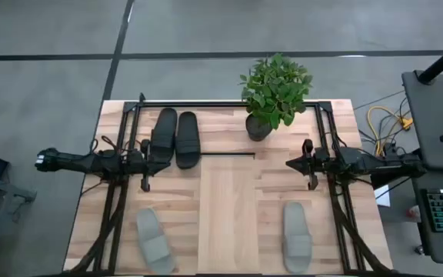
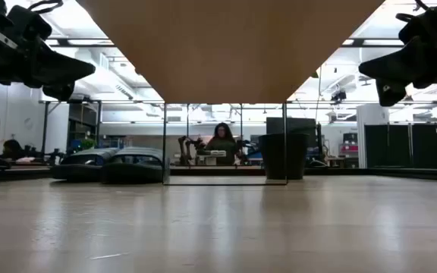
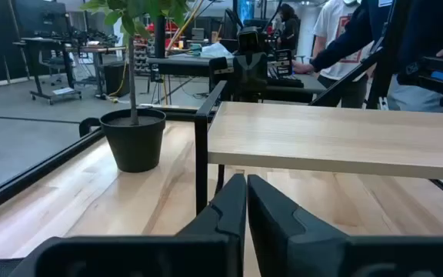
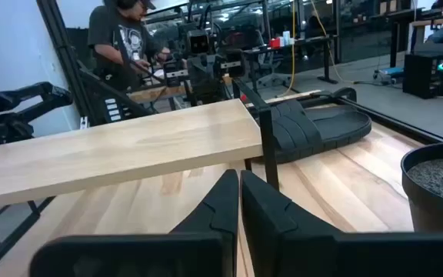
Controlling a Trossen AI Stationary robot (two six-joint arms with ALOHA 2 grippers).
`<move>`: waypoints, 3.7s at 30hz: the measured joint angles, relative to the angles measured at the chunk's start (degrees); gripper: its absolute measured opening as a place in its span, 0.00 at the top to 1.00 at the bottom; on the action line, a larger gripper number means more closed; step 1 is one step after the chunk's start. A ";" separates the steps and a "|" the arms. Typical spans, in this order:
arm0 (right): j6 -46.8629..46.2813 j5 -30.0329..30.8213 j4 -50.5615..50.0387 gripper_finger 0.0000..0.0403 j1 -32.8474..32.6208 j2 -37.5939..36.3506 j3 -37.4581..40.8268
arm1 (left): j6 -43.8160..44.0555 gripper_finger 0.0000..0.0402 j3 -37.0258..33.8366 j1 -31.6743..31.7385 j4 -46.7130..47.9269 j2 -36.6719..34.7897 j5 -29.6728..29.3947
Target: Pick and place slides into the shelf
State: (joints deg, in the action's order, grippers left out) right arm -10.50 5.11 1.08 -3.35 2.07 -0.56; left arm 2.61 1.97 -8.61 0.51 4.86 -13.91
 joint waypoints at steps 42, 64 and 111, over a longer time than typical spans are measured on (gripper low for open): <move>0.00 0.02 0.00 0.98 -0.01 -0.02 0.00 | 0.02 1.00 0.01 -0.01 0.00 -0.02 0.01; 0.00 0.02 0.00 0.98 -0.01 0.00 0.00 | 0.02 1.00 0.00 -0.01 -0.02 -0.01 0.02; -30.76 0.97 0.90 0.98 0.01 -0.02 0.02 | 8.48 1.00 -0.01 -0.01 -0.02 0.00 0.15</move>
State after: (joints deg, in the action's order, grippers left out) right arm -41.26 6.08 1.98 -3.34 2.04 -0.54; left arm 11.09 1.96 -8.62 0.49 4.86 -13.76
